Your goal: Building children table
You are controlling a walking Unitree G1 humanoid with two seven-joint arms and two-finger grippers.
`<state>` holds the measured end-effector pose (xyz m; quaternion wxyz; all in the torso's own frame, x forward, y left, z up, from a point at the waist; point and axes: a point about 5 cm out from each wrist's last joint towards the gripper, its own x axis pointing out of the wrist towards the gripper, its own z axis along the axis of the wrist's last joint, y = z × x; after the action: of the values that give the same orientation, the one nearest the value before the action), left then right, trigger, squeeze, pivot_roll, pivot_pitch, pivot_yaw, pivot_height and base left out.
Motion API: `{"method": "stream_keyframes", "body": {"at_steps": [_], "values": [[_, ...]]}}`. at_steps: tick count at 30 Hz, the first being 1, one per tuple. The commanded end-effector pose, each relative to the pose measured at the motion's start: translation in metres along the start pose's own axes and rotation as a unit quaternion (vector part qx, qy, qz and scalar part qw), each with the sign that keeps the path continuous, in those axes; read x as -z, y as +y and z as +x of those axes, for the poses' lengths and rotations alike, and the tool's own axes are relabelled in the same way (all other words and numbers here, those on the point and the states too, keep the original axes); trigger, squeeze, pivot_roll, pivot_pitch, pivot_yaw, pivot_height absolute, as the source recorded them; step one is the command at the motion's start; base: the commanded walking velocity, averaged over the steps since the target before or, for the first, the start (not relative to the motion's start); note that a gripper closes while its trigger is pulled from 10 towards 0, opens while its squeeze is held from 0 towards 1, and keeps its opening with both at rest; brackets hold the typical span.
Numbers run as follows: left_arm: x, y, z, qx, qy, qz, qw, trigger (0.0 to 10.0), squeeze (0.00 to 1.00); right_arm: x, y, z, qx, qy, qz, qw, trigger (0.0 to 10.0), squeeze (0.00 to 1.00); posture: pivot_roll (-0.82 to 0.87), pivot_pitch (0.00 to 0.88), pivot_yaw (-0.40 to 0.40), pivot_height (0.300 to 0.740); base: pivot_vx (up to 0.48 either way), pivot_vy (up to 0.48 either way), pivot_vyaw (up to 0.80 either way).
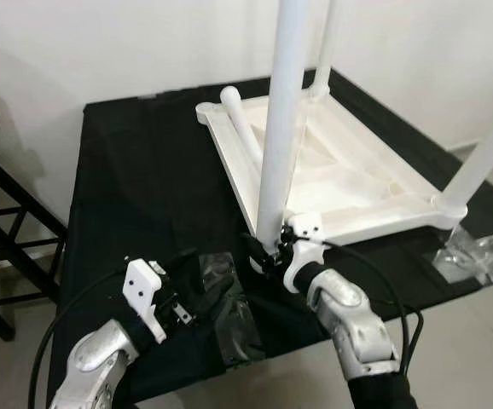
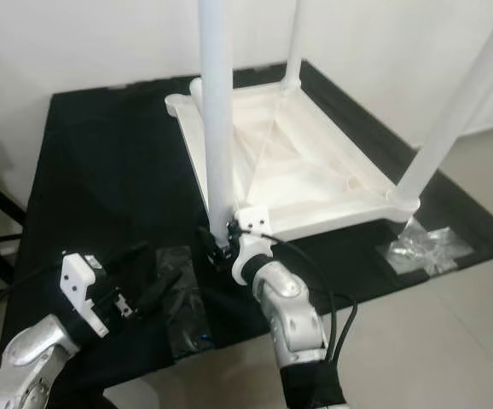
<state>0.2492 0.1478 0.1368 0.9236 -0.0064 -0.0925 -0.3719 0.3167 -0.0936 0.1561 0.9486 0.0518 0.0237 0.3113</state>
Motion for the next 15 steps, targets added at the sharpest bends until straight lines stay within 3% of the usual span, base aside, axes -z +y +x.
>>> {"method": "stream_keyframes", "body": {"at_steps": [1,2,3,4,7,11,15], "values": [[0.003,0.0,-0.002,-0.003,0.004,-0.003,1.0,10.0,0.0,-0.007,0.005,0.003,-0.033,-0.009,0.0,0.999,10.0,1.0,-0.06,0.154,0.016,0.74,0.0,0.0,0.0],[0.004,0.0,-0.002,-0.003,0.004,-0.004,1.0,10.0,0.0,-0.015,0.002,0.003,-0.073,-0.011,-0.028,0.997,10.0,0.78,-0.05,0.151,0.015,0.74,0.0,0.0,0.0],[0.004,0.0,-0.002,-0.003,0.004,-0.004,1.0,10.0,0.0,-0.015,0.002,0.003,-0.073,-0.011,-0.028,0.997,10.0,0.78,-0.05,0.151,0.015,0.74,0.0,0.0,0.0],[0.004,-0.001,-0.002,-0.003,0.004,-0.004,1.0,10.0,0.0,-0.024,-0.005,0.002,-0.11,-0.009,-0.055,0.992,10.0,0.0,-0.04,0.149,0.012,0.74,0.0,0.0,0.0],[0.005,-0.003,-0.003,-0.004,0.005,-0.002,1.0,10.0,0.0,-0.043,-0.034,0.001,-0.16,-0.002,-0.1,0.982,10.0,0.0,-0.03,0.144,0.007,0.74,0.0,0.0,0.0],[0.005,-0.003,-0.003,-0.004,0.006,-0.002,1.0,10.0,0.0,-0.048,-0.041,0.001,-0.169,0.001,-0.106,0.98,10.0,0.0,-0.02,0.142,0.008,0.74,0.0,0.0,0.0],[0.006,-0.005,-0.004,-0.001,0.008,-0.002,1.0,10.0,0.0,-0.057,-0.05,0.002,-0.215,0.013,-0.117,0.97,10.0,0.0,-0.02,0.139,0.008,0.74,0.0,0.0,0.0]]}}
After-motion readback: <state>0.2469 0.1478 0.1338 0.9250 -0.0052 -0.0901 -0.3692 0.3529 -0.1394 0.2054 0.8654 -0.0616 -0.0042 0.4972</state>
